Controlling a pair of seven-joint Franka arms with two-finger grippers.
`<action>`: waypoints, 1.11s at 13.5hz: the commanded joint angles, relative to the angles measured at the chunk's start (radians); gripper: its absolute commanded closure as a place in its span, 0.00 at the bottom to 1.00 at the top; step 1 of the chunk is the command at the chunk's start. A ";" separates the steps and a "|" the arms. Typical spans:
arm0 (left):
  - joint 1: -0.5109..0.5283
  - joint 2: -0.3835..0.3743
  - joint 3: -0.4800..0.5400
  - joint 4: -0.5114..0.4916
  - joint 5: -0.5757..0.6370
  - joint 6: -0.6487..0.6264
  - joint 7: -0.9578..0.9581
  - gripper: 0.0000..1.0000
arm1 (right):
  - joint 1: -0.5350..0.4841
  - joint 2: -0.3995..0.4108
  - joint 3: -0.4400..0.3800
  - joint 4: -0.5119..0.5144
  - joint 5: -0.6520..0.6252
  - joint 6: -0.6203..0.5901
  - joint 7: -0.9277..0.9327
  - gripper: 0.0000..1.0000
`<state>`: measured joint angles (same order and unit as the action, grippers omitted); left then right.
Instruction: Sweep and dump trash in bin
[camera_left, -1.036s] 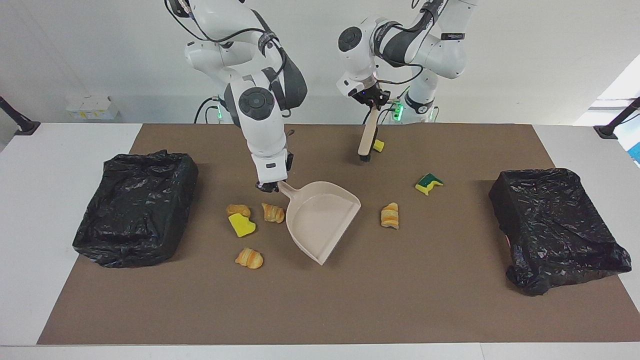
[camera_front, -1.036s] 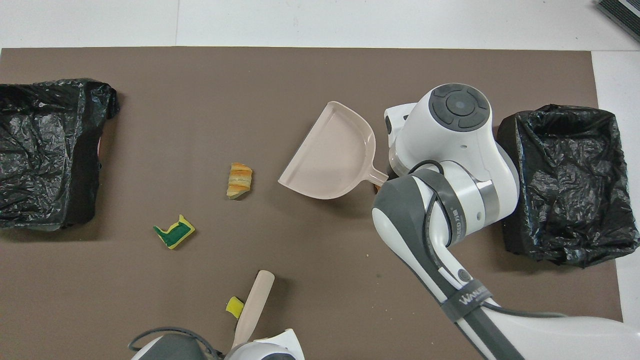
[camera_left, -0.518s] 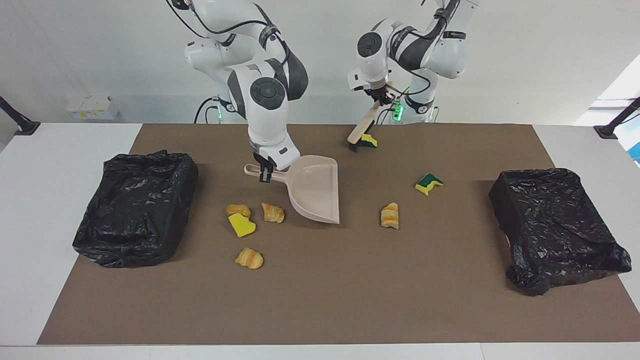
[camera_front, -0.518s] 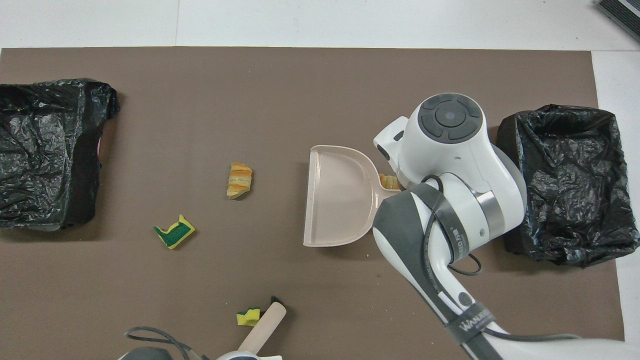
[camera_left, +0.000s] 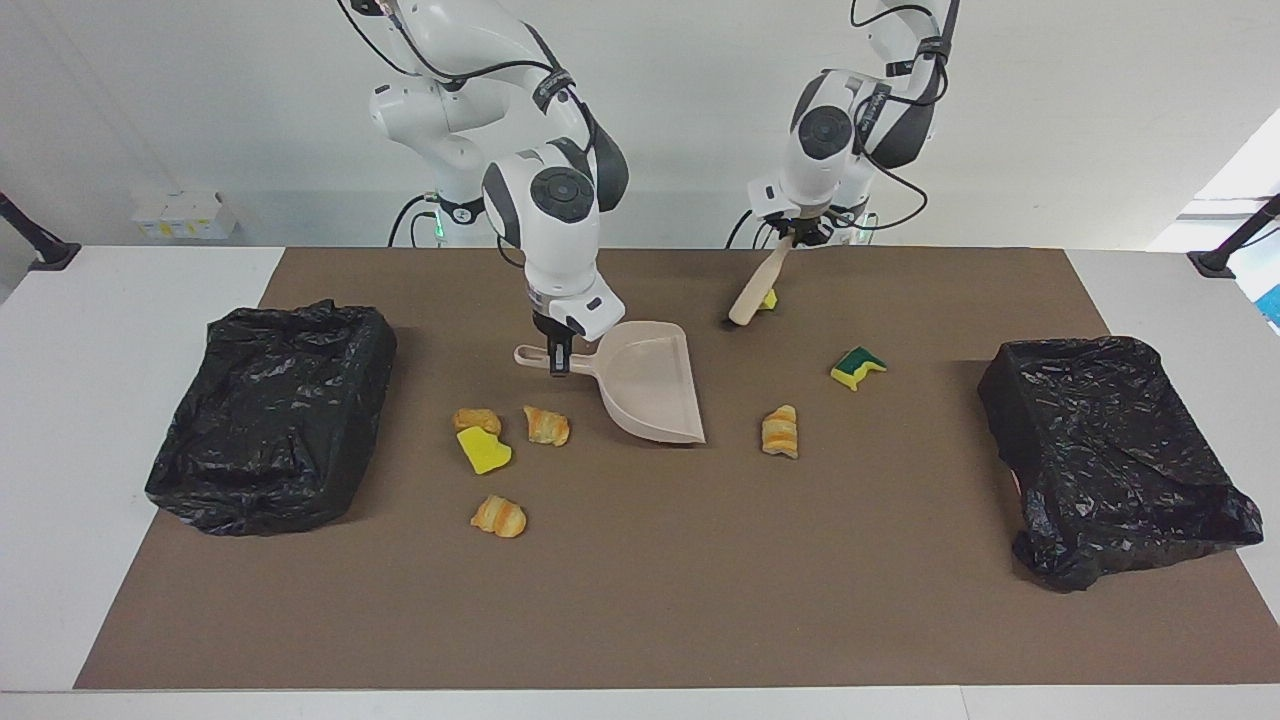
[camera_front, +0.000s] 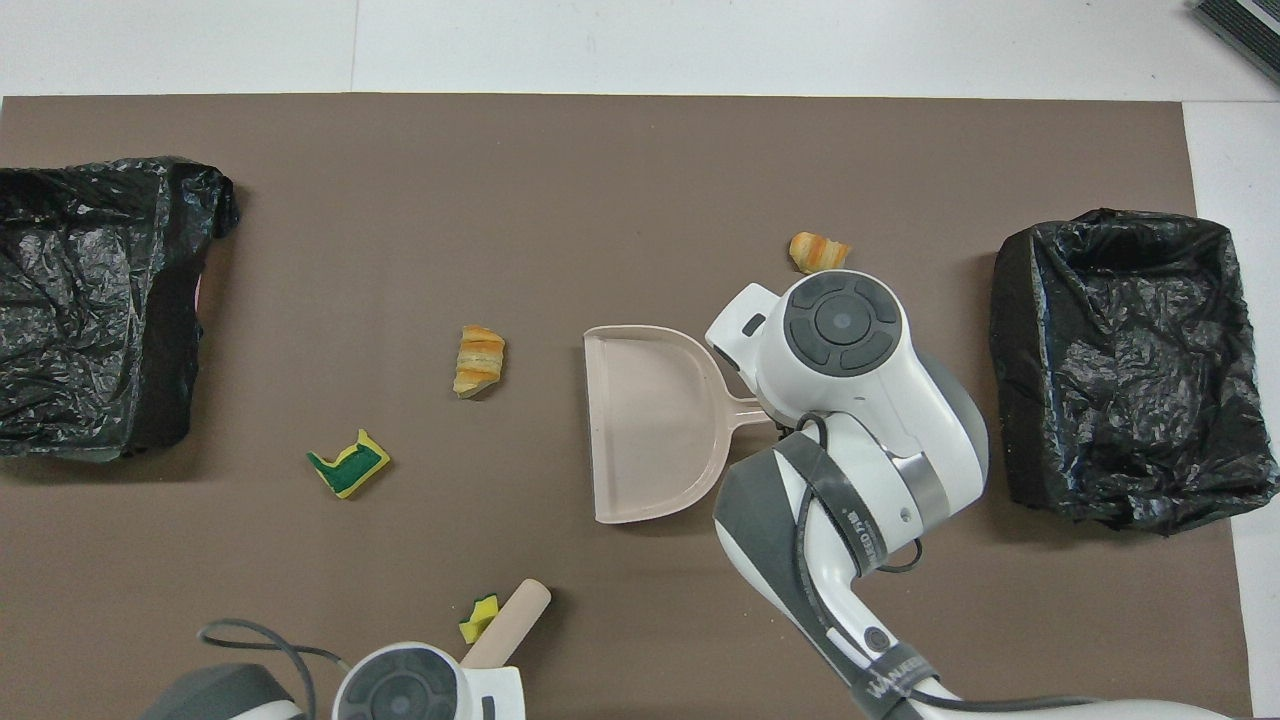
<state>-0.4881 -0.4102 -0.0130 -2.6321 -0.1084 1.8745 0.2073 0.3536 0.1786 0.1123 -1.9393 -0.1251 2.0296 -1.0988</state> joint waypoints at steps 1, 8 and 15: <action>0.087 0.130 -0.007 0.114 -0.004 0.034 0.043 1.00 | 0.013 -0.004 0.003 -0.018 -0.028 0.026 -0.015 1.00; 0.213 0.257 -0.005 0.434 0.024 -0.122 0.058 1.00 | 0.011 -0.007 0.003 -0.027 -0.030 0.026 0.024 1.00; 0.299 0.215 -0.005 0.436 0.143 -0.198 -0.301 1.00 | 0.013 -0.013 0.003 -0.033 -0.030 0.012 0.085 1.00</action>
<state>-0.1997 -0.1639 -0.0082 -2.1821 -0.0191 1.6944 0.0386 0.3716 0.1830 0.1106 -1.9514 -0.1382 2.0350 -1.0512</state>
